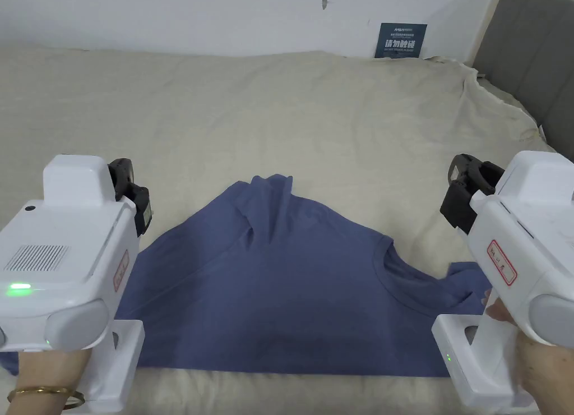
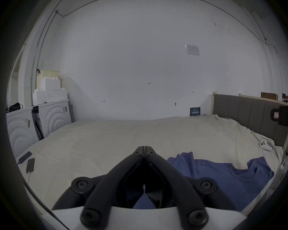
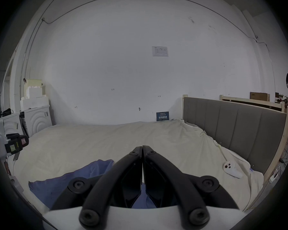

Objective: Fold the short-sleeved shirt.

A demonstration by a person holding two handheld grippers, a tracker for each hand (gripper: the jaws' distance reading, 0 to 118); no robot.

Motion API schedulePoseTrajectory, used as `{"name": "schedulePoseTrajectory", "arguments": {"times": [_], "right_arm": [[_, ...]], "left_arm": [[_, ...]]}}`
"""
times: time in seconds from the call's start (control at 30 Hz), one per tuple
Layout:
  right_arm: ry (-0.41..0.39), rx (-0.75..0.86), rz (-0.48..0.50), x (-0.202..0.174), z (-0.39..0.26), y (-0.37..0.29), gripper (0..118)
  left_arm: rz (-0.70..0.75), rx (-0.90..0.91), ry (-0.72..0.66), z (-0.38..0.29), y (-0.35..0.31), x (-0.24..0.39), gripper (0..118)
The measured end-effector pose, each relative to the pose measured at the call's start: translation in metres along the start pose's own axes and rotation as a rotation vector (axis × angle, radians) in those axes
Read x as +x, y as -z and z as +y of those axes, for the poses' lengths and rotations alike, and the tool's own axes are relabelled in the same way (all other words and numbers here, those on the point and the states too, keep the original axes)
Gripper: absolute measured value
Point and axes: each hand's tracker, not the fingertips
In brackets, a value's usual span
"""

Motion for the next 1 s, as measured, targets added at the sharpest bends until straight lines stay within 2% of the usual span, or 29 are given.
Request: {"name": "schedulePoseTrajectory", "arguments": {"times": [0.4,0.5,0.6,0.63,0.7,0.73,0.77,0.87,0.93,1.0], "right_arm": [[-0.002,-0.08,0.04,0.0,0.001,0.028,0],[-0.023,-0.123,0.063,0.001,0.004,0.053,0],[-0.076,-0.217,0.071,-0.003,0.009,0.087,3],[-0.084,-0.273,0.094,-0.003,0.012,0.102,14],[-0.074,-0.338,0.133,-0.008,0.014,0.127,80],[-0.093,-0.409,0.147,-0.011,0.014,0.144,101],[-0.119,-0.427,0.15,-0.014,0.012,0.157,111],[-0.238,-0.53,0.167,-0.029,0.008,0.197,111],[-0.273,-0.638,0.185,-0.036,0.0,0.227,111],[-0.303,-0.711,0.155,-0.045,-0.012,0.255,111]], "left_arm": [[0.003,-0.035,-0.036,-0.004,0.004,0.002,0],[0.01,-0.042,-0.051,-0.005,0.005,0.0,0],[0.02,-0.05,-0.074,-0.005,0.006,-0.004,0],[0.026,-0.051,-0.077,-0.006,0.007,-0.005,0],[0.036,-0.06,-0.08,-0.007,0.008,-0.008,0],[0.04,-0.064,-0.083,-0.007,0.009,-0.01,0],[0.044,-0.068,-0.087,-0.008,0.01,-0.011,0],[0.057,-0.078,-0.092,-0.01,0.013,-0.016,0],[0.057,-0.082,-0.094,-0.012,0.016,-0.018,0],[0.068,-0.083,-0.101,-0.014,0.02,-0.022,0]]}}
